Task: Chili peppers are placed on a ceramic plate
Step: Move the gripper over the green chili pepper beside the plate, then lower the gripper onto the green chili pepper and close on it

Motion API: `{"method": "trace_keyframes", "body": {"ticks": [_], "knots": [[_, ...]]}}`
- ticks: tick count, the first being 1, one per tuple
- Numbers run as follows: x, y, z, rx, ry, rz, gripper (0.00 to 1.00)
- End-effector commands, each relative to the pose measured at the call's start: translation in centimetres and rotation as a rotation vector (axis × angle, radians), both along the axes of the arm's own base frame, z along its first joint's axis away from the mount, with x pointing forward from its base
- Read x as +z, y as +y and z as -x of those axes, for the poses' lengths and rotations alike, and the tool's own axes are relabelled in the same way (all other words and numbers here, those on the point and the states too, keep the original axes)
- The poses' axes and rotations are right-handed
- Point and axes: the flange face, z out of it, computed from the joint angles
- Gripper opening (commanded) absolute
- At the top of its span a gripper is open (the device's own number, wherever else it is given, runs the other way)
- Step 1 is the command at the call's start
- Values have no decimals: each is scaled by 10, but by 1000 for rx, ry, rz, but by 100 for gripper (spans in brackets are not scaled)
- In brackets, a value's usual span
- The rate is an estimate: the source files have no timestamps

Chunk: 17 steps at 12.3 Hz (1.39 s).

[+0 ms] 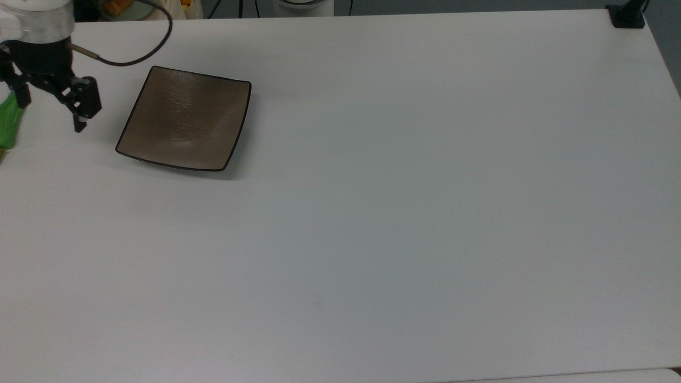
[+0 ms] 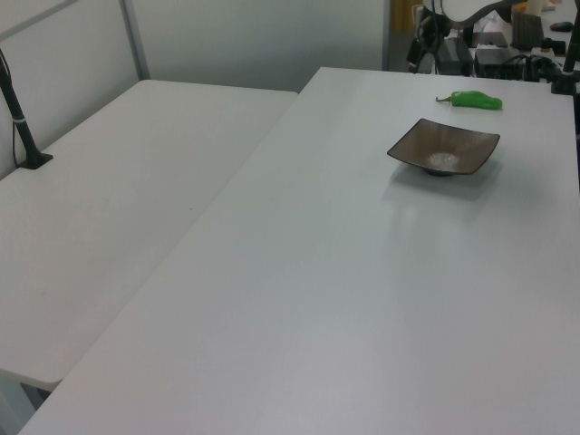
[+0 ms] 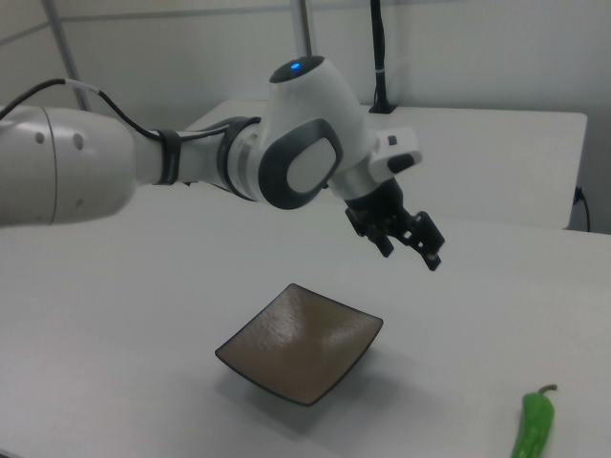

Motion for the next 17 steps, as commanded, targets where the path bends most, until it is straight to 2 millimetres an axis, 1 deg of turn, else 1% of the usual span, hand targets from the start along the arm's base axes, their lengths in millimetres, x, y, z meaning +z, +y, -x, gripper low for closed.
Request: {"method": "trace_keyframes", "body": {"ticks": [1,3,4,5,6,7,9,10,12,14,15,16,17], "knots": [[-26,-38,8,-9,2,25,100],[-45,-69,19,-18,-4,37,100],[-51,-80,23,-21,-15,47,100],[-56,-85,25,-8,-13,55,100],[-71,-96,28,7,14,56,100],[-81,-107,34,8,31,55,100],[-87,-128,48,17,55,55,100],[-92,-133,52,50,68,46,100],[-95,-147,61,82,49,-7,100],[-109,-156,69,127,58,-54,100],[-115,-163,72,124,67,-60,100],[-115,-172,79,107,64,-63,100],[-118,-177,83,111,71,-60,100]]}}
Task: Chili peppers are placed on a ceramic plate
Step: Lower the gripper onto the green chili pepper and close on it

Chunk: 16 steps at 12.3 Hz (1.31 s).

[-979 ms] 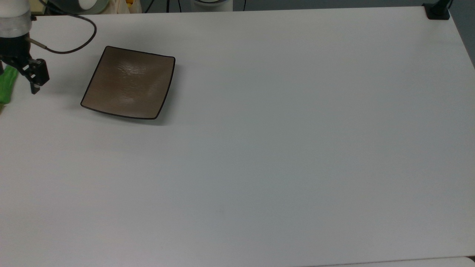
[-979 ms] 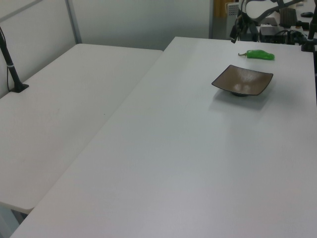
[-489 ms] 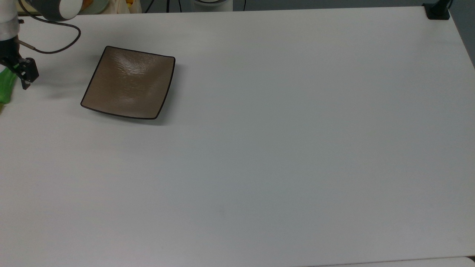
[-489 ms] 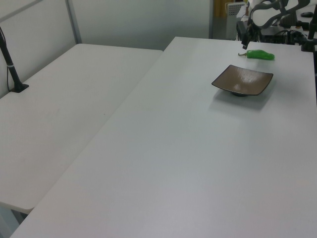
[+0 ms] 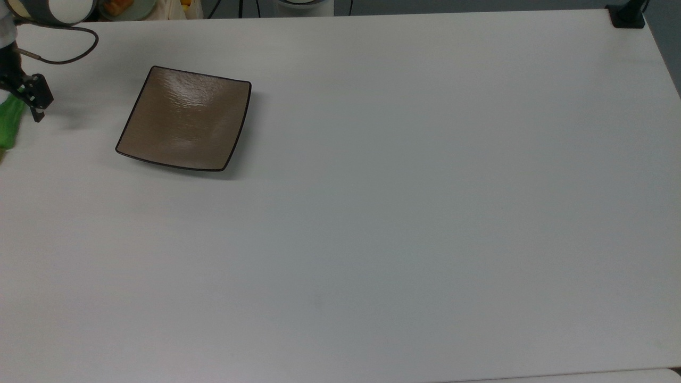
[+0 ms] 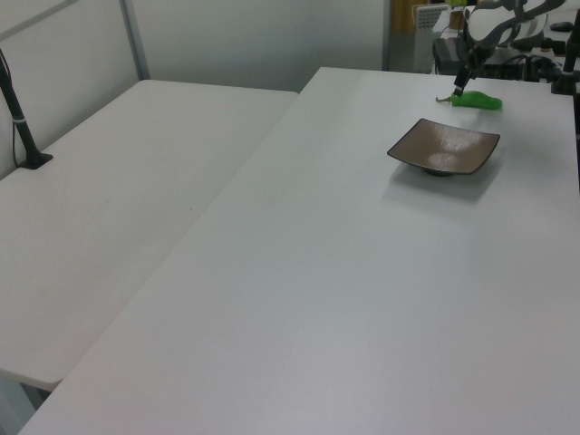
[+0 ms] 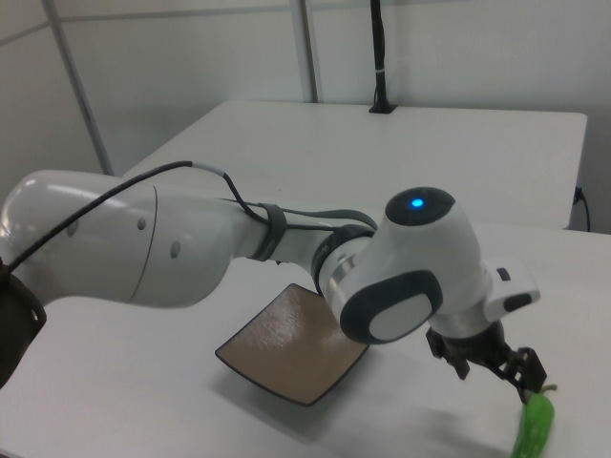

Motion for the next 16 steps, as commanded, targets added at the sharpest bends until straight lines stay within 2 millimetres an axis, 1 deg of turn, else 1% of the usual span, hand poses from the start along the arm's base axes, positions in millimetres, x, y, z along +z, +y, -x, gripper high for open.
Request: {"method": "trace_keyframes", "body": {"ticks": [1,3,5,7,8,10,11,12,13,16], "knots": [[-10,-13,14,21,16,-11,100],[-15,-19,16,21,20,-6,100],[-16,-30,25,30,26,1,100],[-26,-32,25,28,37,-4,100],[-24,-36,23,26,31,3,100],[-29,-45,27,8,27,-5,100],[-33,-48,27,3,30,-7,100],[-32,-53,25,-2,23,-2,100],[-39,-55,23,-2,30,-4,100],[-48,-58,18,-3,30,-5,100]]}}
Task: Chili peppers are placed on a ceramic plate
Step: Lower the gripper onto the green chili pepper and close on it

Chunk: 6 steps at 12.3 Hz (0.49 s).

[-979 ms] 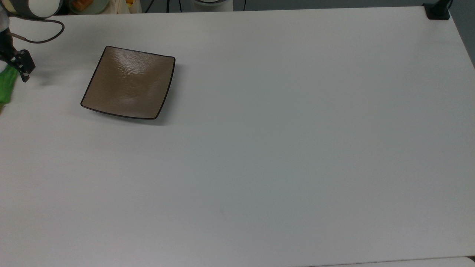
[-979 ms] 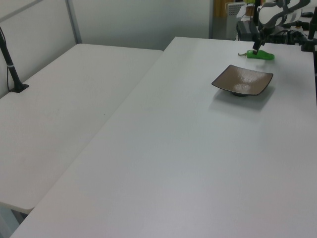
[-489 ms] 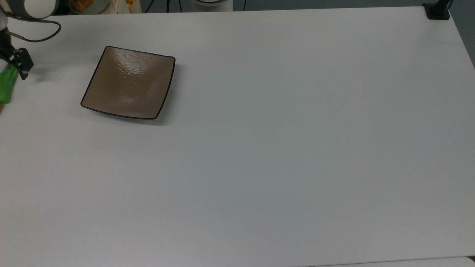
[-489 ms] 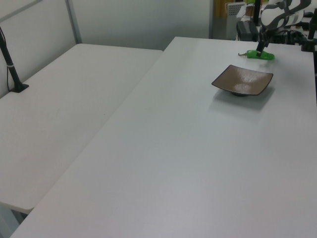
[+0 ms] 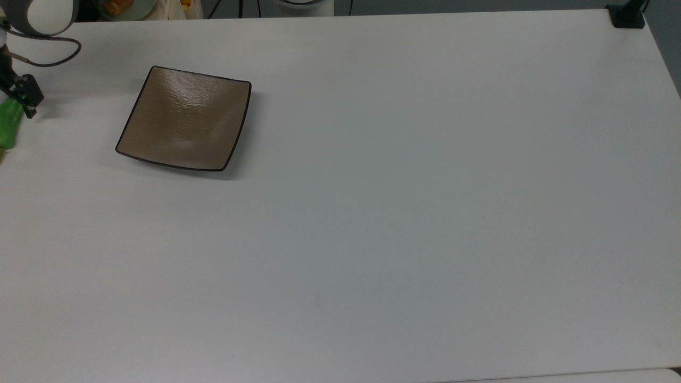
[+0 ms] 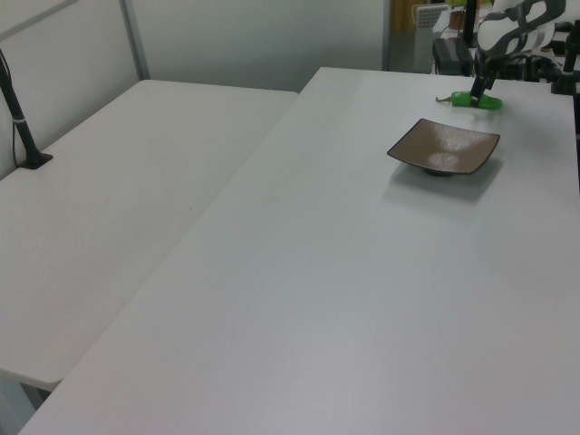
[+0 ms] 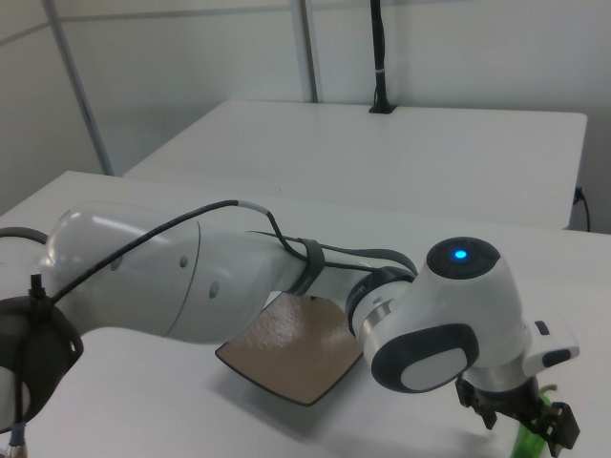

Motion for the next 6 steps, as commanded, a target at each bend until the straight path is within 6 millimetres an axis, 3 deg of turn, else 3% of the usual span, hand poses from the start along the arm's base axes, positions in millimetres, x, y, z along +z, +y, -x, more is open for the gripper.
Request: {"method": "trace_keyframes", "body": {"ticks": [1,3,5,6], "knots": [[-6,-5,-8,17,-25,8,100],[-7,-7,-11,3,-71,28,96],[-11,-7,-11,2,-66,25,51],[-12,-7,-11,5,-65,25,36]]}}
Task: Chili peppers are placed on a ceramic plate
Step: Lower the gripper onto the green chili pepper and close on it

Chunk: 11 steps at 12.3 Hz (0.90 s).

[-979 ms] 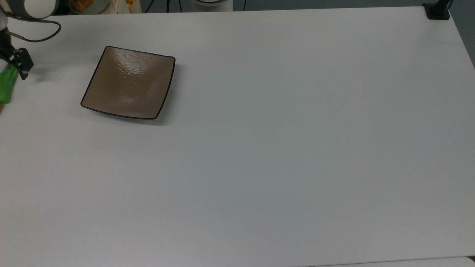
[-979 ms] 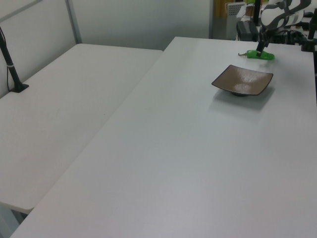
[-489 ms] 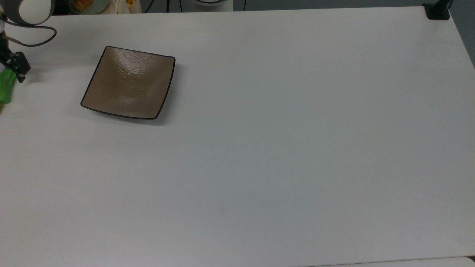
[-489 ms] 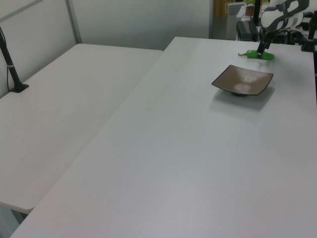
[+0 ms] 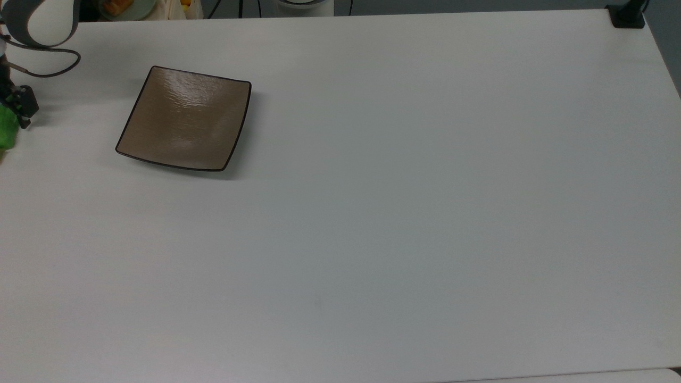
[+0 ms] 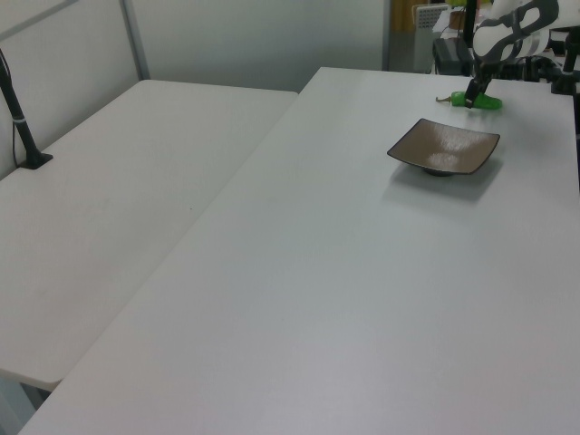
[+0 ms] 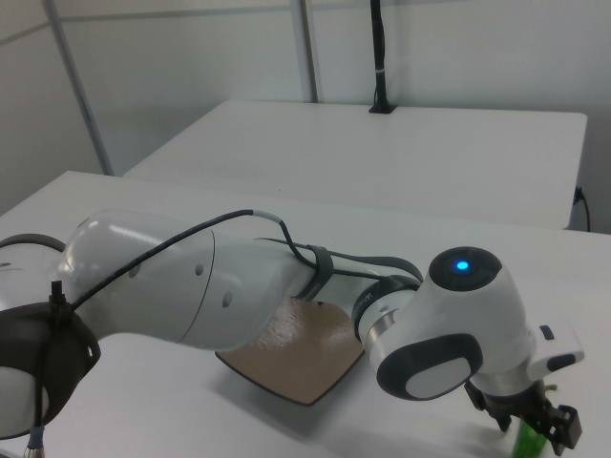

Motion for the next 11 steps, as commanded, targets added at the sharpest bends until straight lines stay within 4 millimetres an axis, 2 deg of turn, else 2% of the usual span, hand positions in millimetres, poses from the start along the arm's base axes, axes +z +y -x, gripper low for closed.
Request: {"method": "trace_keyframes", "body": {"ticks": [1,6,11], "knots": [[0,-1,-2,16,-20,6,31],[3,0,-3,17,-26,7,31],[28,11,-11,12,-65,0,31]]}}
